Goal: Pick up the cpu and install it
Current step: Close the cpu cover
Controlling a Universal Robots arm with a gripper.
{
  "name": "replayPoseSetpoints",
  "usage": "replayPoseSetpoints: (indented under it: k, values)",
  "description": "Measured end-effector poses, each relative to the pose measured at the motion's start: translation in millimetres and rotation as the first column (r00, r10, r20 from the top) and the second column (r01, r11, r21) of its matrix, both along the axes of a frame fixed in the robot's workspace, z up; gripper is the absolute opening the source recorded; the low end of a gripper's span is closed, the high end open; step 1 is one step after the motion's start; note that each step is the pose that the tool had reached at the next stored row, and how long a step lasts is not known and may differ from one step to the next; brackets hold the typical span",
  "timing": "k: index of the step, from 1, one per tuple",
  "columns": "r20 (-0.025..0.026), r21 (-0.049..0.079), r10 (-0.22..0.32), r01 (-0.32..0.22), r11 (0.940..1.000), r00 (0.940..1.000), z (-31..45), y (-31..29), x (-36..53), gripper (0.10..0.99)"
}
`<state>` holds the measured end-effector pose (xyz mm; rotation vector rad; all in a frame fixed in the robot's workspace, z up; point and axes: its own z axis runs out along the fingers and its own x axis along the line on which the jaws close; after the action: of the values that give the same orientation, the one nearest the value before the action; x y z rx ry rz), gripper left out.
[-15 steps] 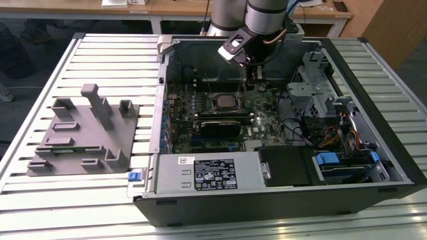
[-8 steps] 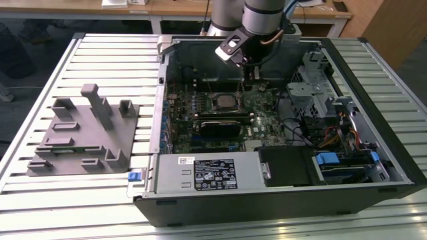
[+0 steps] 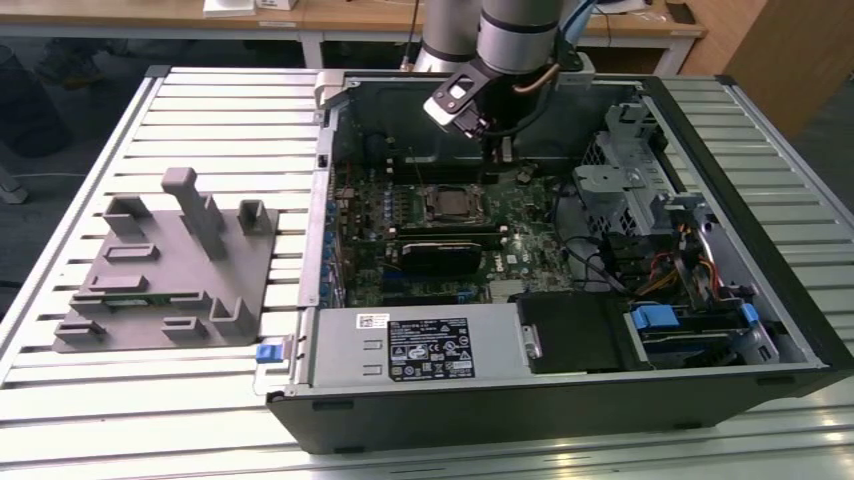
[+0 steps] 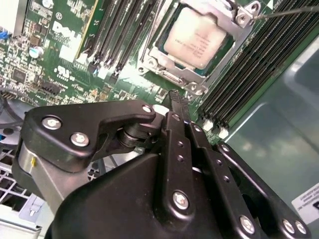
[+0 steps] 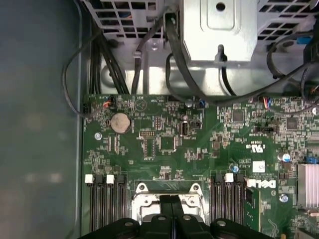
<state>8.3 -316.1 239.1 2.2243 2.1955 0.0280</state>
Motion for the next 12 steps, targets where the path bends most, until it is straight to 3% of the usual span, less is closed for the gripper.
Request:
replayPoseSetpoints:
  k: [7, 12]
  values:
    - [-0.0002, 0.0, 0.0, 0.0, 1.0, 1.0, -3.2, -0.1, -17.1, 0.106]
    - [-0.0001, 0.0, 0.0, 0.0, 1.0, 1.0, -3.7, -0.1, -22.9, 0.106]
